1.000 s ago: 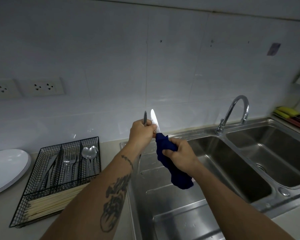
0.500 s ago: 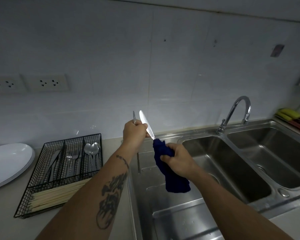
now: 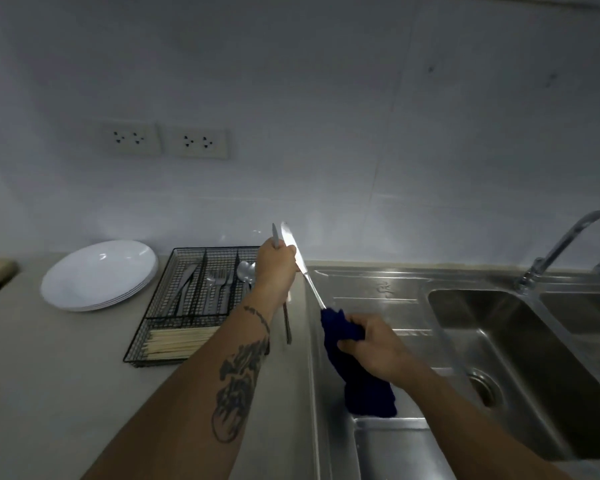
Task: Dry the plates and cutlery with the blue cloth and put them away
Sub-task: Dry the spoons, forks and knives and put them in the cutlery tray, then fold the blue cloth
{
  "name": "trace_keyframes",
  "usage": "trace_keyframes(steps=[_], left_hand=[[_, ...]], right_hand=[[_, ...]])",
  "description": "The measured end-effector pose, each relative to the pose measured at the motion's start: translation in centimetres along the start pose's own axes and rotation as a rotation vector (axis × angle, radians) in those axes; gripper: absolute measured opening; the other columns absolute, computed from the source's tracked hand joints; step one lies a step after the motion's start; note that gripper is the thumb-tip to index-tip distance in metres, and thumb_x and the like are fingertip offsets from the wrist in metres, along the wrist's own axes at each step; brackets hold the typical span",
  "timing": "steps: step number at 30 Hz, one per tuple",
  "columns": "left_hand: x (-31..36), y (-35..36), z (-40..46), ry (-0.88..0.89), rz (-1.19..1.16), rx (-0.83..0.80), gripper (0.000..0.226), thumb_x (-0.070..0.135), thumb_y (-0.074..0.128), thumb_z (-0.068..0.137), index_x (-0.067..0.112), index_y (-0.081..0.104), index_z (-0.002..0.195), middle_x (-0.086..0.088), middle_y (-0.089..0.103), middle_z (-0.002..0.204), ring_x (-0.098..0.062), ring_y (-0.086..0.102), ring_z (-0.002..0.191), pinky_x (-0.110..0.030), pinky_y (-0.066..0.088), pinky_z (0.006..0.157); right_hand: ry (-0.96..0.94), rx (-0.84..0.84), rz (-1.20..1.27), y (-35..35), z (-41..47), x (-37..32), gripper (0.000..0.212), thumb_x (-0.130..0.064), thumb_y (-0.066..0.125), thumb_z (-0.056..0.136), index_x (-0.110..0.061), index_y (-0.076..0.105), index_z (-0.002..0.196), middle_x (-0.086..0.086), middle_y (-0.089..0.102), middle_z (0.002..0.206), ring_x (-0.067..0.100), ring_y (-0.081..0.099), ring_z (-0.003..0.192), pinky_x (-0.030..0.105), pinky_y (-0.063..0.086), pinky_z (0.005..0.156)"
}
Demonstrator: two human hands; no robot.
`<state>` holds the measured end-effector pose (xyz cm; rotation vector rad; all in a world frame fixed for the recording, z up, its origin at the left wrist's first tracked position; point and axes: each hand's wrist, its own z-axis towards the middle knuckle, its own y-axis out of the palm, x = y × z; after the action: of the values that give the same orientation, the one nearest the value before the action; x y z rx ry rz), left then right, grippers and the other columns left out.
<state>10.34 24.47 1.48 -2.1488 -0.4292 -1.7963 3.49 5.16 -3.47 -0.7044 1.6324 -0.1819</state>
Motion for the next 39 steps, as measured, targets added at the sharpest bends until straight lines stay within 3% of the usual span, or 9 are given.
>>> trace_keyframes(steps=[6,8,11,14,19,26,32,35,39], left_hand=[[0.1,-4.9,3.0,-0.118,-0.081,0.082,0.018,0.008,0.039,0.094,0.01,0.052,0.082,-0.011,0.054,0.071,-0.022,0.051,0.06,-0.028,0.043,0.054],[1.0,-6.7,3.5,-0.149,-0.128,0.108,0.018,0.007,0.036,0.097,0.009,0.054,0.093,-0.009,0.051,0.074,-0.02,0.05,0.059,-0.029,0.05,0.052],[2.5,-9.4,5.1,-0.21,-0.274,0.072,0.025,0.007,0.036,0.101,0.011,0.048,0.123,-0.012,0.054,0.097,-0.02,0.062,0.07,-0.044,0.062,0.072],[3.2,-11.8,6.9,-0.222,-0.28,0.094,0.03,0.003,0.035,0.101,0.009,0.044,0.129,-0.014,0.053,0.1,-0.022,0.066,0.07,-0.044,0.062,0.07],[2.2,-13.8,10.5,-0.289,-0.205,0.123,0.03,0.006,0.033,0.1,0.003,0.048,0.126,-0.013,0.062,0.08,-0.02,0.059,0.062,-0.031,0.053,0.055],[-0.2,-16.5,16.3,-0.385,-0.077,0.124,0.019,0.019,0.036,0.103,0.01,0.053,0.099,-0.007,0.051,0.068,-0.016,0.042,0.053,-0.024,0.034,0.045],[-1.7,-18.7,20.9,-0.394,0.154,0.124,0.033,0.034,0.039,0.105,0.005,0.055,0.101,-0.006,0.048,0.055,-0.018,0.038,0.042,-0.025,0.034,0.043],[-4.3,-18.6,22.5,-0.437,0.28,0.061,0.055,0.044,0.033,0.105,0.0,0.055,0.081,-0.012,0.048,0.051,-0.023,0.041,0.039,-0.025,0.04,0.043],[-7.3,-17.7,22.4,-0.545,0.271,0.044,0.024,0.025,0.038,0.1,0.007,0.054,0.095,-0.006,0.051,0.062,-0.016,0.046,0.052,-0.032,0.054,0.059]], right_hand=[[0.032,0.049,0.075,-0.1,2.4,-1.4,0.01,0.001,0.067,0.088,-0.009,0.068,0.086,0.006,0.071,0.078,0.023,0.068,0.074,0.032,0.052,0.07],[0.011,0.057,0.117,-0.4,3.5,-2.9,0.011,0.002,0.067,0.088,-0.009,0.068,0.086,0.008,0.072,0.079,0.025,0.068,0.074,0.034,0.053,0.071],[0.008,0.04,0.143,-0.3,5.2,-4.7,0.012,0.0,0.067,0.089,-0.01,0.07,0.093,0.01,0.074,0.087,0.027,0.071,0.079,0.034,0.055,0.071],[0.004,0.016,0.165,0.8,7.4,-5.9,0.013,-0.001,0.068,0.088,-0.011,0.071,0.096,0.011,0.075,0.09,0.032,0.072,0.085,0.043,0.058,0.079],[0.033,-0.046,0.257,3.4,11.1,-7.7,0.012,-0.004,0.069,0.09,-0.009,0.07,0.101,0.014,0.075,0.098,0.033,0.072,0.09,0.049,0.059,0.087],[0.085,-0.106,0.196,5.3,16.3,-7.0,0.007,-0.004,0.07,0.087,-0.01,0.072,0.09,0.01,0.076,0.083,0.029,0.073,0.076,0.041,0.058,0.072],[0.173,-0.138,0.178,6.1,18.4,-4.4,0.009,-0.003,0.07,0.086,-0.005,0.074,0.095,0.015,0.076,0.085,0.038,0.073,0.08,0.051,0.058,0.08],[0.222,-0.141,0.215,6.2,18.6,-3.9,0.012,-0.001,0.069,0.087,-0.004,0.073,0.097,0.019,0.076,0.088,0.039,0.072,0.082,0.051,0.058,0.081],[0.264,-0.135,0.258,6.1,18.8,-3.6,0.015,0.0,0.069,0.086,-0.003,0.072,0.1,0.021,0.075,0.094,0.041,0.071,0.089,0.053,0.057,0.085]])
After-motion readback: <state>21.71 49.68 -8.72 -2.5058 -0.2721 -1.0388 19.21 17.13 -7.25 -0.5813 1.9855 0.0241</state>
